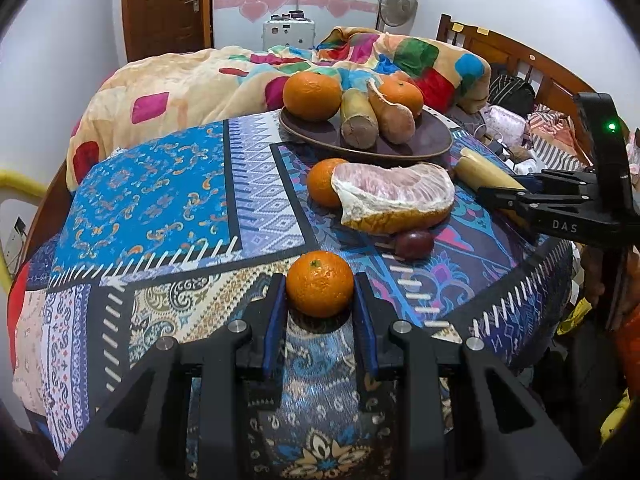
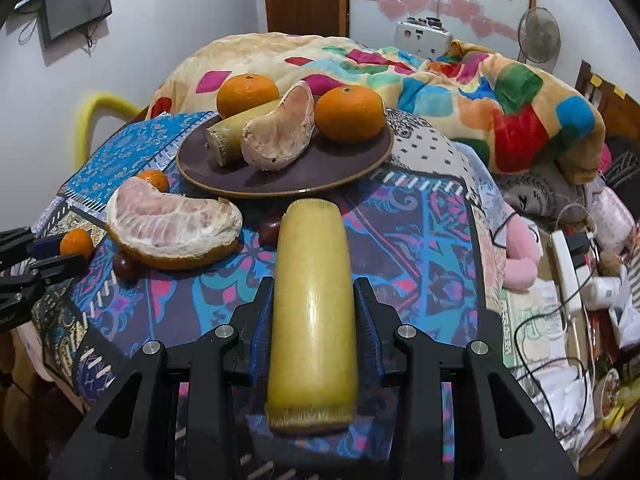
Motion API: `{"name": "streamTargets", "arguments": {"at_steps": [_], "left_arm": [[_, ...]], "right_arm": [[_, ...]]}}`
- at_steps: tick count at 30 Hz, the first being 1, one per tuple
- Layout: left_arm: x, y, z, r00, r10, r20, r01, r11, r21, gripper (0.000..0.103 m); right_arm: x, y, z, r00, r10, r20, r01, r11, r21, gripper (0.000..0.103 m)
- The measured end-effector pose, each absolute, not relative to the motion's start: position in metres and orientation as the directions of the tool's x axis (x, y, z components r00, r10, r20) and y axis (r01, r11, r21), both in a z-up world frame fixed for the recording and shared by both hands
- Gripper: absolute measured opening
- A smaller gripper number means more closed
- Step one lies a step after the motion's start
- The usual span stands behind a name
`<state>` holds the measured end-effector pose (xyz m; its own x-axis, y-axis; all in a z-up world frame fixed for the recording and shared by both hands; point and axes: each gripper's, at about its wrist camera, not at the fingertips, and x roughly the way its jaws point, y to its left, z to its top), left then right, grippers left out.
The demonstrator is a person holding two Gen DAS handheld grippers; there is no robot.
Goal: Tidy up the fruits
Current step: 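Carry the cylinder and tangerine onto the plate and open both grippers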
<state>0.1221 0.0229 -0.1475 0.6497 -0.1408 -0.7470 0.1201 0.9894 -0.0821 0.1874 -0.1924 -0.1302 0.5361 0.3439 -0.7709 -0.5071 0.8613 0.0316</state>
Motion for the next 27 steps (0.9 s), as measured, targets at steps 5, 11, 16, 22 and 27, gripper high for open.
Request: {"name": "streamTargets", "arguments": {"at_steps": [5,11,16,22,27], "left_arm": [[0.130,0.021,-0.142,0.661,-0.133,-0.739,0.116,0.990,-0.074,0.033],[0.142,0.017,-0.126,0.683,-0.110,-0.722,0.106,0.993,-0.051,0.033],[0.149,0.014,-0.113,0.702,-0.104,-0.705,0.104,0.994,-0.042,0.033],[0.162,0.007,-0.102,0.720,-0.091,-0.688,0.108,0.994,-0.018,0.033],[0.175,0.004,-0.094,0.733,-0.088,-0.674,0.110,0.994,-0.010,0.033]], "right_arm": [[0.184,-0.193,-0.126,0.562,0.344,-0.753,-0.499,0.867,0.024,0.034],[0.181,-0.202,-0.107,0.606,0.377,-0.700,-0.483,0.874,0.053,0.034],[0.183,-0.203,-0.089,0.634,0.402,-0.661,-0.488,0.871,0.062,0.034],[0.188,-0.200,-0.073,0.656,0.415,-0.630,-0.501,0.864,0.049,0.034],[0.194,-0.197,-0.063,0.675,0.419,-0.608,-0.502,0.864,0.039,0.034]]}}
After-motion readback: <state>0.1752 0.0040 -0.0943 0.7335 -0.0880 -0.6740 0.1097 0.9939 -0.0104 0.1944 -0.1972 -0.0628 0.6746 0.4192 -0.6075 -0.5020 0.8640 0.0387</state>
